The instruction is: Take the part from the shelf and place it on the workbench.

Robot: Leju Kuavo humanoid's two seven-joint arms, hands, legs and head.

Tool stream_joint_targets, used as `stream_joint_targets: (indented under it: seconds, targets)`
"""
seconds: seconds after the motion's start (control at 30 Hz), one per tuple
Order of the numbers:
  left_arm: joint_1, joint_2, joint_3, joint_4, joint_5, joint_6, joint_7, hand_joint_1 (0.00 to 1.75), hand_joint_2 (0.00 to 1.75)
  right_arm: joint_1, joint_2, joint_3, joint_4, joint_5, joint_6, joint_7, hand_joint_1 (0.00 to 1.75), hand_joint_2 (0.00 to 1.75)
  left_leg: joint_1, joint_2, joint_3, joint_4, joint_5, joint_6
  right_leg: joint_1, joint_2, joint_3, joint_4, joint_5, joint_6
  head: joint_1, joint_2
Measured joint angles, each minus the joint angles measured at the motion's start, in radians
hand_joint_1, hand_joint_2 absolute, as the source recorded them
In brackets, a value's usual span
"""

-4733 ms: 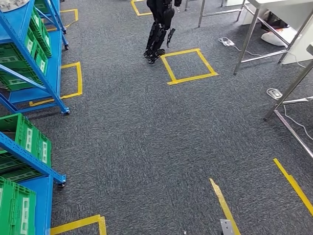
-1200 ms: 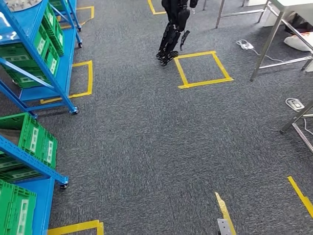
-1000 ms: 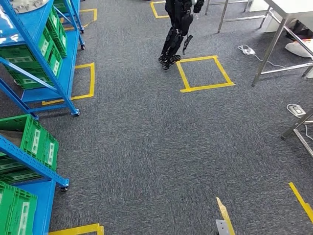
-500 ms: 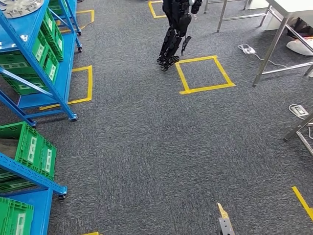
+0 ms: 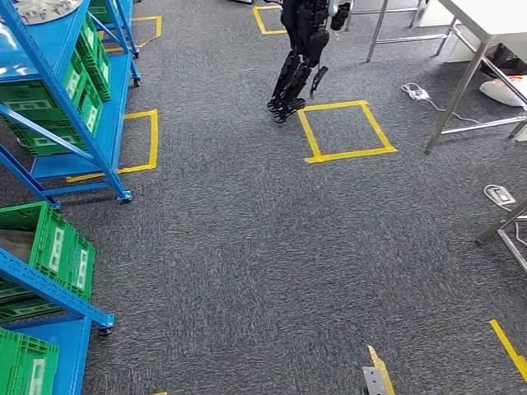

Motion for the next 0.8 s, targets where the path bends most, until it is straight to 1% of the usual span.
stream_joint_targets:
  seconds: [0.17, 0.27, 0.33, 0.47, 0.8]
  targets:
    - [0.0, -0.001, 0.0, 0.0, -0.005, 0.0, 0.0, 0.0, 0.0, 0.0, 0.0, 0.0, 0.0, 0.0, 0.0, 0.001, 0.0, 0.0, -0.002, 0.0, 0.0, 0.0, -0.001, 0.01, -0.001, 0.0, 0.006, -0.011, 0.006, 0.014, 0.0, 0.0]
    - [0.0, -0.001, 0.0, 0.0, -0.005, 0.0, 0.0, 0.0, 0.0, 0.0, 0.0, 0.0, 0.0, 0.0, -0.001, 0.002, 0.0, 0.0, -0.003, 0.0, 0.0, 0.001, -0.002, 0.012, -0.003, 0.0, 0.007, -0.014, 0.007, 0.028, 0.0, 0.0]
    - [-0.001, 0.0, 0.0, 0.0, -0.005, 0.0, 0.0, 0.0, 0.0, 0.0, 0.0, 0.0, 0.0, 0.0, -0.001, 0.002, 0.0, 0.0, -0.004, 0.0, 0.0, 0.001, -0.002, 0.013, -0.004, 0.0, 0.007, -0.015, 0.007, 0.034, 0.0, 0.0]
    - [-0.001, 0.0, 0.0, 0.0, -0.007, 0.0, 0.0, 0.0, 0.0, 0.0, 0.0, 0.002, 0.0, 0.0, -0.001, 0.004, 0.0, 0.0, -0.003, 0.0, 0.001, 0.001, -0.002, 0.013, -0.004, 0.0, 0.006, -0.014, 0.006, 0.037, 0.0, 0.0]
    - [-0.001, 0.0, 0.0, 0.0, -0.012, -0.003, 0.0, 0.0, 0.0, 0.0, 0.0, 0.01, 0.0, 0.0, -0.002, 0.006, 0.0, 0.0, -0.001, 0.0, 0.001, 0.001, -0.002, 0.013, -0.001, 0.0, 0.006, -0.012, 0.005, 0.037, 0.0, 0.0]
